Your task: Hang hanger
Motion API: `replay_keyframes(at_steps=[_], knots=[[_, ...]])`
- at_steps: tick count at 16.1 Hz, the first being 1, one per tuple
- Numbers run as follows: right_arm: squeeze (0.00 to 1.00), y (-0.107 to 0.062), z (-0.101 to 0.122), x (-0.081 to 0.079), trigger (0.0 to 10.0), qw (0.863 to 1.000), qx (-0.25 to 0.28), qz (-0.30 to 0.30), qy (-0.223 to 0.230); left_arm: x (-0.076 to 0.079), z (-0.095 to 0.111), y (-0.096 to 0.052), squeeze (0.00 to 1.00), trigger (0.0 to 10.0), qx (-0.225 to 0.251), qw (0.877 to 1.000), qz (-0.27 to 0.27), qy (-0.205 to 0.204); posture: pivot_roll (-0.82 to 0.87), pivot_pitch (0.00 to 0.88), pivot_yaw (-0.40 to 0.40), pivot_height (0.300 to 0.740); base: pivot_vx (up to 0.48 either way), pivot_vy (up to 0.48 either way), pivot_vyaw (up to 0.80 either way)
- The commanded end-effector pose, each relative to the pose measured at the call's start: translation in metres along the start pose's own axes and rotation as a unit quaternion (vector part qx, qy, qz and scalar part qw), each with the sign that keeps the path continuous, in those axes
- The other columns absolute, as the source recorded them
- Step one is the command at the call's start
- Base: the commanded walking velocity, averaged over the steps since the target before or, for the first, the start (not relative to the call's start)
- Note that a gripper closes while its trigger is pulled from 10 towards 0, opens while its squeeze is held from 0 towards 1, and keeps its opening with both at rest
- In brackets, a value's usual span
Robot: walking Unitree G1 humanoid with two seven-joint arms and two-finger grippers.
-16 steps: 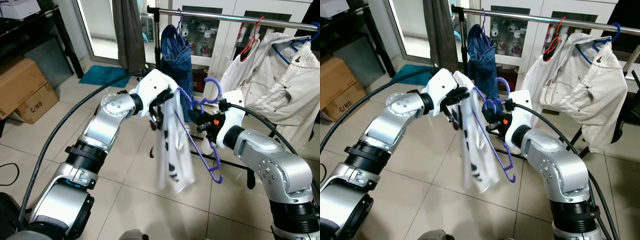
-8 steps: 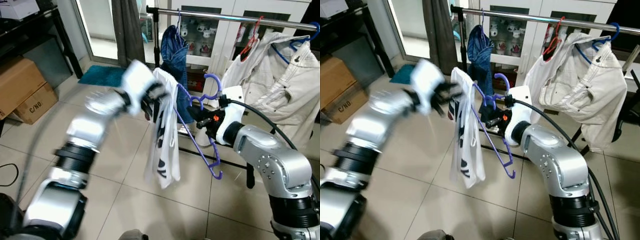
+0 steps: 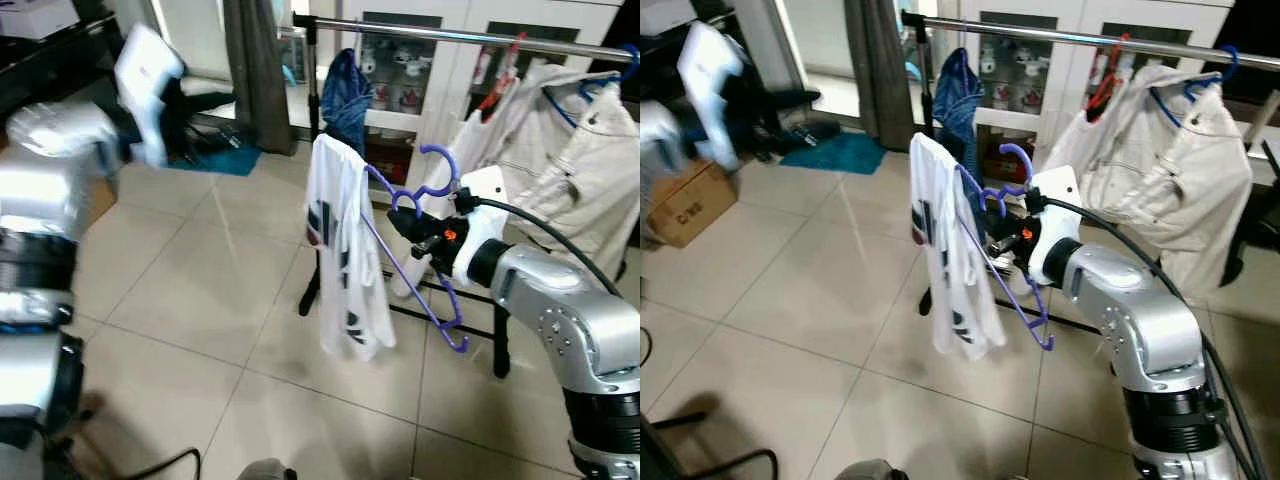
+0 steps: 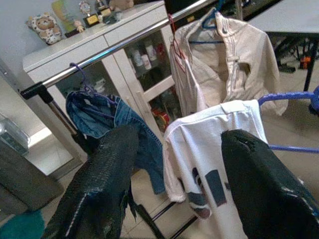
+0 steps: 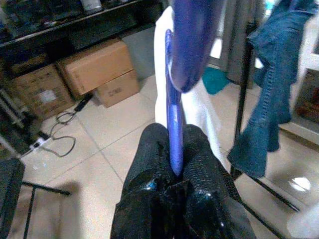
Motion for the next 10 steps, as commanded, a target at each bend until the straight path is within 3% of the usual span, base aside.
replay_keyframes(at_steps=[1, 2, 4, 7, 8, 10], knots=[[0.0, -0.004, 0.012, -0.002, 10.0, 0.999, 0.015, 0.02, -0.03, -0.004, -0.001, -0.005, 0.52, 10.0, -0.011, 1.0, -0.012, 0.008, 0.13, 0.0, 0.057, 0.74, 0.0, 0.0, 0.0], [0.0, -0.007, 0.014, -0.002, 10.0, 0.998, 0.01, 0.033, -0.05, -0.006, 0.0, -0.007, 0.0, 10.0, -0.014, 0.999, -0.024, 0.018, 0.13, 0.0, 0.057, 0.74, 0.0, 0.0, 0.0], [0.0, -0.014, 0.018, 0.001, 10.0, 0.994, -0.003, 0.052, -0.095, -0.008, 0.005, -0.006, 0.0, 10.0, -0.012, 0.999, -0.044, 0.021, 0.13, 0.0, 0.058, 0.74, 0.0, 0.0, 0.0], [0.0, -0.016, 0.021, 0.001, 10.0, 0.99, -0.008, 0.068, -0.126, -0.01, 0.005, -0.004, 0.0, 10.0, -0.011, 0.997, -0.07, 0.009, 0.13, 0.0, 0.058, 0.74, 0.0, 0.0, 0.0], [0.0, -0.018, 0.023, -0.003, 10.0, 0.987, -0.008, 0.084, -0.135, -0.002, 0.005, -0.004, 1.0, 10.0, -0.006, 0.993, -0.118, -0.007, 0.13, 0.0, 0.058, 0.74, 0.0, 0.0, 0.0], [0.0, -0.02, 0.024, -0.007, 10.0, 0.982, -0.012, 0.106, -0.155, 0.011, 0.003, 0.0, 1.0, 10.0, -0.006, 0.982, -0.19, 0.004, 0.14, 0.0, 0.055, 0.74, 0.0, 0.0, 0.0]])
Point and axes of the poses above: a point about 5 cm out from each wrist's last joint towards the gripper, its own y axis pointing out of the wrist towards the gripper, its own z axis along the axis of the wrist's last joint, x = y × z, the point moved 2 cm from there along y, pointing out of the wrist towards the gripper, and after that the axes turned 11 degrees about y, right-handed, at the moved point
